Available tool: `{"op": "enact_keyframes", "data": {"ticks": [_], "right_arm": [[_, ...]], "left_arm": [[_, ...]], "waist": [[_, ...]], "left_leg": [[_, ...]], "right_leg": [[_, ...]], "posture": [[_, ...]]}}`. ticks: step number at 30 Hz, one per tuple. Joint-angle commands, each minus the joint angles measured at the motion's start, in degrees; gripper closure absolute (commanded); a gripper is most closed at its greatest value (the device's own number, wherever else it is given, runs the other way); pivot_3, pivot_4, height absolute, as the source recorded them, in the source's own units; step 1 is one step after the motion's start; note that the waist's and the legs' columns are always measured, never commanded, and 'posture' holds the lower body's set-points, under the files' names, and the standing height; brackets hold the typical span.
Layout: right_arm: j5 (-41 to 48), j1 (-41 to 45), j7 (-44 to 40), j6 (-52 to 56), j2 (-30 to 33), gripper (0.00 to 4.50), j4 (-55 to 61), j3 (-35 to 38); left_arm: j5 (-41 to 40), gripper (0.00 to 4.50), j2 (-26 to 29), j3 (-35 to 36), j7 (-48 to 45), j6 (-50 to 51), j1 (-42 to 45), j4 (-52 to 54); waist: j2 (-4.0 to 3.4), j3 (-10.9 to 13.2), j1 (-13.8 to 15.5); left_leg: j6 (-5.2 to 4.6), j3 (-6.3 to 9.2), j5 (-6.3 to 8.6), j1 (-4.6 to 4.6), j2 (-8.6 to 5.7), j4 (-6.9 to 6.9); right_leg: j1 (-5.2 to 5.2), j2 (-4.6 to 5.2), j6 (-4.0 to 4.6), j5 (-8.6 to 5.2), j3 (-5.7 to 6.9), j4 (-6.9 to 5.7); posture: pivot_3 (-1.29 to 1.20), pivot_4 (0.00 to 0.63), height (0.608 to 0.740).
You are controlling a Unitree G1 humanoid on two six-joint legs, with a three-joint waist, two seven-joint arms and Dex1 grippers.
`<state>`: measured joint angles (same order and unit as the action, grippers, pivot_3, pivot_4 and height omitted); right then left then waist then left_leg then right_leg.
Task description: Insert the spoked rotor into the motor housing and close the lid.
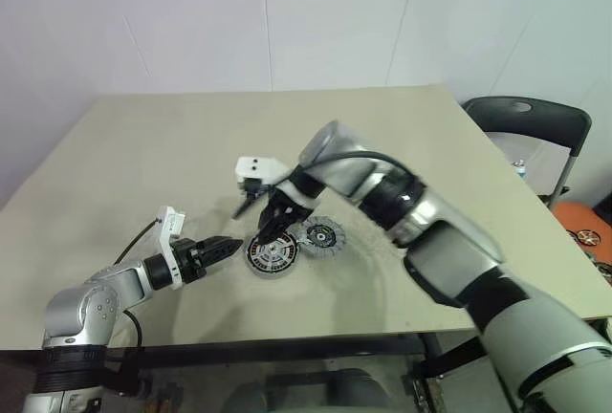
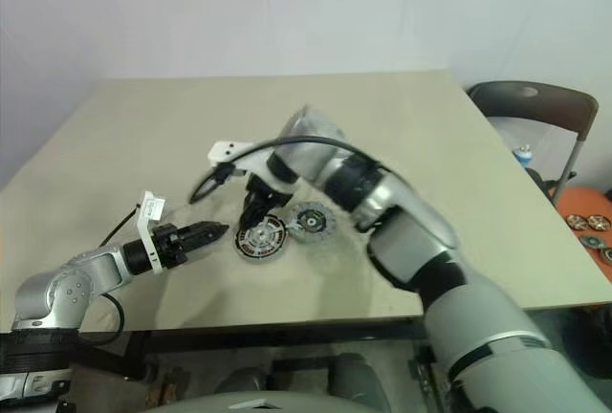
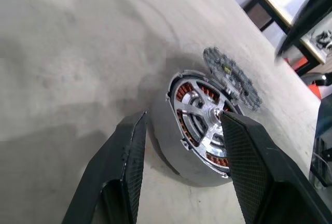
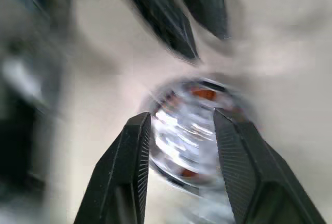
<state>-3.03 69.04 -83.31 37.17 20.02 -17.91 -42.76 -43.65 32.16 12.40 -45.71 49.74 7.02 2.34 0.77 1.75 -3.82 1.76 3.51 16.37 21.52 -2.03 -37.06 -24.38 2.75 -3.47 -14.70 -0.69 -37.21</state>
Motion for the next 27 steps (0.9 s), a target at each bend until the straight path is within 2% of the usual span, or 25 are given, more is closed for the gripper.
{"op": "enact_keyframes", "data": {"ticks": [1, 4, 7, 12, 17, 27], "right_arm": [[-4.38, -4.37, -3.12, -22.69, 8.56, 2.49, 9.34, -2.12], [-7.89, -6.69, -4.77, -38.01, 13.64, 2.49, 10.09, -3.77], [-7.47, -8.52, -5.86, -38.07, 12.44, 2.49, 11.27, -3.04], [-12.01, -8.35, -0.85, -39.65, 6.55, 2.49, 5.38, -2.74], [-16.33, -9.51, 2.85, -42.07, 3.99, 2.49, 3.2, -3.61], [-19.18, -11.26, 0.8, -44.42, 4.21, 2.49, 1.31, -3.55]], "left_arm": [[-0.53, 2.07, 0.81, 1.5, -0.22, -0.19, 0.29, 1.01], [-0.55, 2.07, 1.04, 1.51, -0.44, -0.27, 0.18, 0.77], [-0.22, 2.07, 1.32, 1.14, -0.73, -0.34, 0.92, -0.01], [0.26, 2.07, 1.72, 0.53, -1.32, -0.31, 1.94, -0.83], [0.28, 2.07, 1.82, 0.55, -1.33, -0.18, 2.06, -0.68], [0.01, 2.07, 2.34, 1.46, -1.13, 0.1, 1.24, -0.21]], "waist": [[-0.05, 0.05, 0.38], [-0.1, 0.1, 0.15], [-0.09, 0.1, -0.03], [-0.06, 0.08, 0.35], [-0.04, 0.07, 1.71], [-0.03, 0.06, 2.57]], "left_leg": [[-0.01, 0.01, 0.01, 0.01, -0.05, 0.0], [-0.03, -0.06, 0.0, -0.08, -0.05, -0.03], [-0.02, 0.01, -0.02, -0.18, 0.03, -0.01], [0.06, 0.06, -0.08, -0.24, 0.02, -0.08], [0.06, 0.07, -0.07, -0.2, -0.05, -0.08], [0.06, 0.07, -0.08, -0.25, -0.05, -0.08]], "right_leg": [[0.04, 0.03, -0.08, -0.02, 0.0, 0.04], [0.04, -0.03, -0.14, 0.0, -0.16, -0.01], [0.06, -0.17, -0.13, 0.0, -0.18, -0.08], [0.11, -0.18, -0.1, 0.01, -0.19, -0.2], [0.11, -0.1, -0.1, 0.01, -0.19, -0.11], [0.13, -0.13, -0.08, 0.01, -0.19, -0.16]], "posture": [[0.0, 0.0, 0.74], [0.0, 0.0, 0.74], [0.0, 0.0, 0.74], [0.0, 0.0, 0.74], [0.0, 0.0, 0.74], [0.0, 0.0, 0.74]]}}
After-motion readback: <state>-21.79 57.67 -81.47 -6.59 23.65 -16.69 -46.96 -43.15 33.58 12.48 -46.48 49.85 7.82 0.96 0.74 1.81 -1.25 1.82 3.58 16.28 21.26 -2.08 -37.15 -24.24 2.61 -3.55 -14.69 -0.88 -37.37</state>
